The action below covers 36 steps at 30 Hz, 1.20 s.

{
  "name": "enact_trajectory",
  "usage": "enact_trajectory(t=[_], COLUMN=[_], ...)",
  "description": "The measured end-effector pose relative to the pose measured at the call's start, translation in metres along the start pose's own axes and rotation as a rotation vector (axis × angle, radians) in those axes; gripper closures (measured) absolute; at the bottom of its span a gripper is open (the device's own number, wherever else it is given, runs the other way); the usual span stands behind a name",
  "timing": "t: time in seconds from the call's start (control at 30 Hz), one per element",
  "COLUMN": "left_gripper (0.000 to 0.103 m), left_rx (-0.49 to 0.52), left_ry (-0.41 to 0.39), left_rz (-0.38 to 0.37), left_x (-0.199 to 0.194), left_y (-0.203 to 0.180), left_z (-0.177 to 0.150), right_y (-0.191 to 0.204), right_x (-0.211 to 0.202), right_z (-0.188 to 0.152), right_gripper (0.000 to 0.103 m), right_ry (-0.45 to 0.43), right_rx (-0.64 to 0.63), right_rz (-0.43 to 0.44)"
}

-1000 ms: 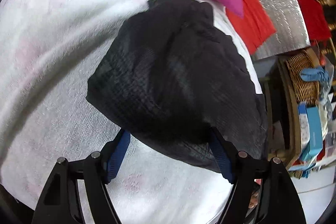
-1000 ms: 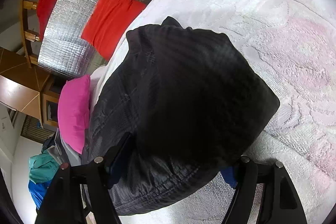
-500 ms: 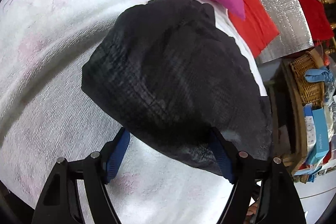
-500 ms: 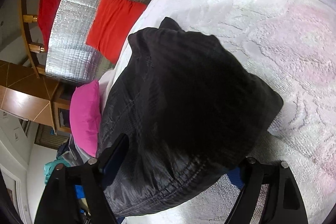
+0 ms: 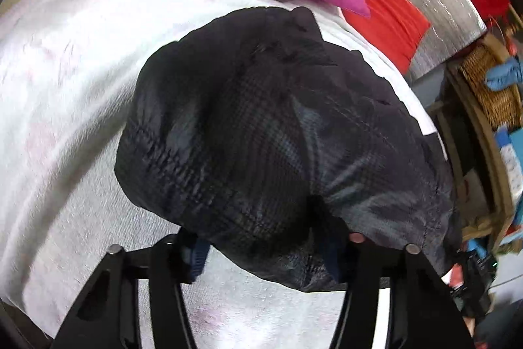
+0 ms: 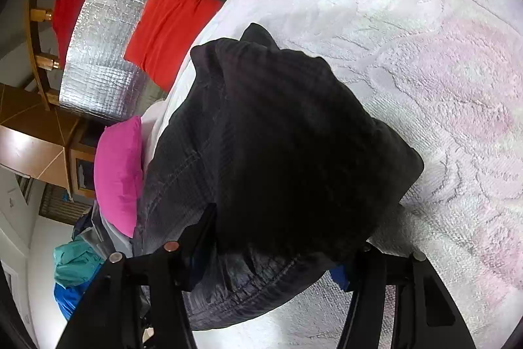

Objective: Fold large clothes

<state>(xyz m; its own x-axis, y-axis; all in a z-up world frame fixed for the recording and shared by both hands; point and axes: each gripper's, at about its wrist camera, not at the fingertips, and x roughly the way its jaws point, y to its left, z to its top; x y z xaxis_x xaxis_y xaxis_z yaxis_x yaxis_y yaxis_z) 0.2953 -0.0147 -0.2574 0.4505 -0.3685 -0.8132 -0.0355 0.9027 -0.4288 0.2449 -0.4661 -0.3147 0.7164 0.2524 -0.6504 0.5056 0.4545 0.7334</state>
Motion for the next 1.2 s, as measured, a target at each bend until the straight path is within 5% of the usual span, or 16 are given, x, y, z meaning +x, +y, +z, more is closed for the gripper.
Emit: enact_trajectory(t=[0.23,0.47,1.2], left_gripper=[0.059,0.074,0.076], left_rx=[0.068,0.187,0.171], left_ry=[-0.039,-0.107,-0.121], left_rz=[0.022,0.047,0.032], left_x=[-0.005,-0.03,-0.038], left_y=[-0.003,-0.008,-0.001], left_z=[-0.004,-0.017,-0.015], right_y=[0.002,0.023,0.019], right_x=[-0.004,-0.018,-0.042], right_z=[-0.003,-0.016,-0.042], right_gripper=[0.044,0.059,0.061], right_ry=[-0.023,-0.09,-0.084], right_rx=[-0.027,-0.152,-0.188], right_rz=[-0.019,-0.048,-0.053])
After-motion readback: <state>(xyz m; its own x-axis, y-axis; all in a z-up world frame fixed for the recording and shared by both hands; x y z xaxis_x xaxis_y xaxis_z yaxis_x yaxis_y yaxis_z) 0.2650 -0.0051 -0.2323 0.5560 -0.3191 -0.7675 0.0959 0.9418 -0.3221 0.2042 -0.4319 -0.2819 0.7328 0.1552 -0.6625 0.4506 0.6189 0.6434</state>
